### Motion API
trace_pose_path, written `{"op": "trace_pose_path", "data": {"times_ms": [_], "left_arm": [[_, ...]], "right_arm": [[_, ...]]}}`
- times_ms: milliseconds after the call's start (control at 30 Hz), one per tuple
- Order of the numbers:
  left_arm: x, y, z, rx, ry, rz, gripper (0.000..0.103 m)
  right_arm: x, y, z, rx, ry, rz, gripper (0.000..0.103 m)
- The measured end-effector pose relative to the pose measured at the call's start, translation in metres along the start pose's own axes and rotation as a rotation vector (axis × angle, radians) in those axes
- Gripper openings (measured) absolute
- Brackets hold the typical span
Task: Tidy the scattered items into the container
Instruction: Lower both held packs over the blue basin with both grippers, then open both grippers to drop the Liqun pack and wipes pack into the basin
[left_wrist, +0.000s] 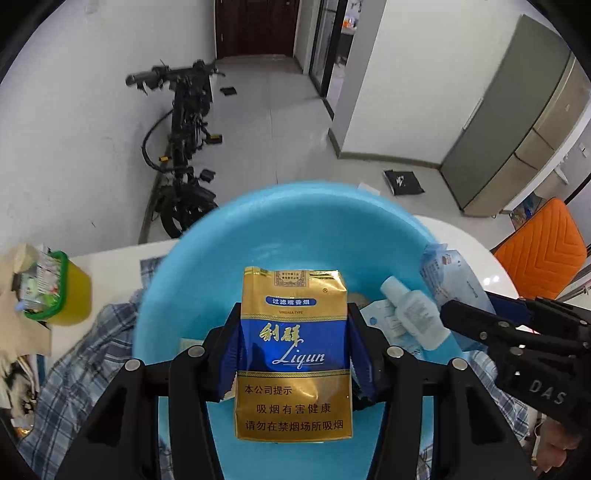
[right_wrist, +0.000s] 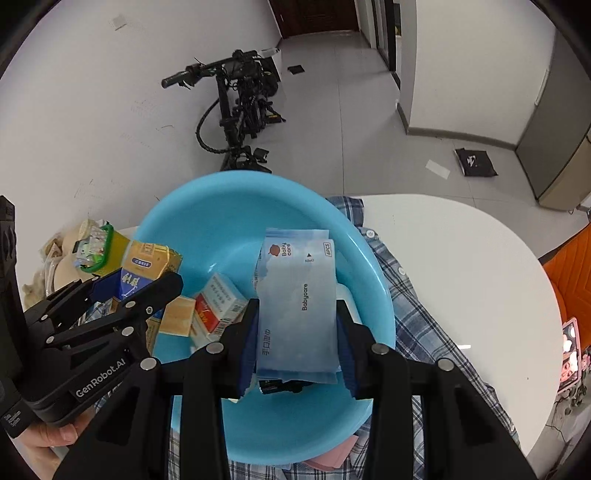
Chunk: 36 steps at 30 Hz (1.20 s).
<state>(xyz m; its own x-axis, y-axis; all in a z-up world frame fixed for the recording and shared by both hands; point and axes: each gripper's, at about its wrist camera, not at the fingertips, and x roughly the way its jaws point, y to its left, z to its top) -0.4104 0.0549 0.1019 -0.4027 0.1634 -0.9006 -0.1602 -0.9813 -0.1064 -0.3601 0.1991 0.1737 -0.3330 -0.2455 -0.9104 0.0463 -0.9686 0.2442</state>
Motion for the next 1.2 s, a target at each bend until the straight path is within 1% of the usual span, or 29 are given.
{"op": "trace_pose_path", "data": {"times_ms": [100, 333, 400, 533, 633, 700, 733, 767, 800, 833, 900, 967, 1067, 1133, 1200], "left_arm": [[0.018, -0.001, -0.002, -0.002, 0.018, -0.004, 0.054], [0.043, -0.008, -0.001, -0.004, 0.035, -0.022, 0.054], [0.05, -0.011, 0.0, -0.003, 0.038, -0.012, 0.054], [0.058, -0.017, -0.001, 0.02, 0.035, -0.017, 0.054], [0.061, -0.017, 0.0, 0.011, 0.03, -0.016, 0.055], [0.062, -0.017, 0.001, 0.01, 0.023, 0.002, 0.056], [0.062, -0.017, 0.002, 0.009, 0.024, 0.029, 0.06], [0.062, -0.015, 0.003, 0.006, 0.025, 0.04, 0.062], [0.06, -0.013, 0.003, 0.0, 0.016, 0.044, 0.066], [0.057, -0.012, 0.003, -0.004, 0.003, 0.04, 0.073], [0.048, -0.009, 0.002, -0.016, -0.04, 0.034, 0.081], [0.04, -0.006, 0.002, -0.025, -0.065, 0.025, 0.081], [0.029, -0.001, 0.004, -0.025, -0.069, 0.03, 0.081], [0.015, 0.005, 0.005, 0.019, -0.064, 0.062, 0.081], [-0.009, 0.017, 0.006, 0.043, -0.107, 0.119, 0.081]], "right_arm": [[0.006, -0.004, 0.0, 0.004, 0.008, 0.007, 0.036], [0.005, -0.011, -0.001, 0.002, 0.013, 0.008, 0.036], [0.006, -0.014, 0.0, 0.009, 0.015, 0.005, 0.036], [0.012, -0.016, 0.0, 0.006, 0.025, 0.012, 0.036], [0.013, -0.016, 0.0, 0.005, 0.026, 0.013, 0.036], [0.014, -0.016, 0.0, 0.001, 0.028, 0.008, 0.036], [0.014, -0.016, 0.0, 0.001, 0.028, 0.006, 0.036], [0.014, -0.016, 0.001, 0.003, 0.027, 0.005, 0.036], [0.015, -0.016, 0.001, 0.005, 0.027, 0.006, 0.036], [0.015, -0.016, 0.001, 0.007, 0.026, 0.007, 0.036], [0.015, -0.017, 0.001, 0.008, 0.026, 0.008, 0.036], [0.015, -0.017, 0.001, 0.009, 0.025, 0.006, 0.036], [0.015, -0.014, 0.002, 0.002, 0.022, 0.0, 0.036], [0.016, -0.011, 0.003, -0.002, 0.012, 0.003, 0.036], [0.02, -0.007, 0.006, 0.007, 0.013, 0.023, 0.037]]}}
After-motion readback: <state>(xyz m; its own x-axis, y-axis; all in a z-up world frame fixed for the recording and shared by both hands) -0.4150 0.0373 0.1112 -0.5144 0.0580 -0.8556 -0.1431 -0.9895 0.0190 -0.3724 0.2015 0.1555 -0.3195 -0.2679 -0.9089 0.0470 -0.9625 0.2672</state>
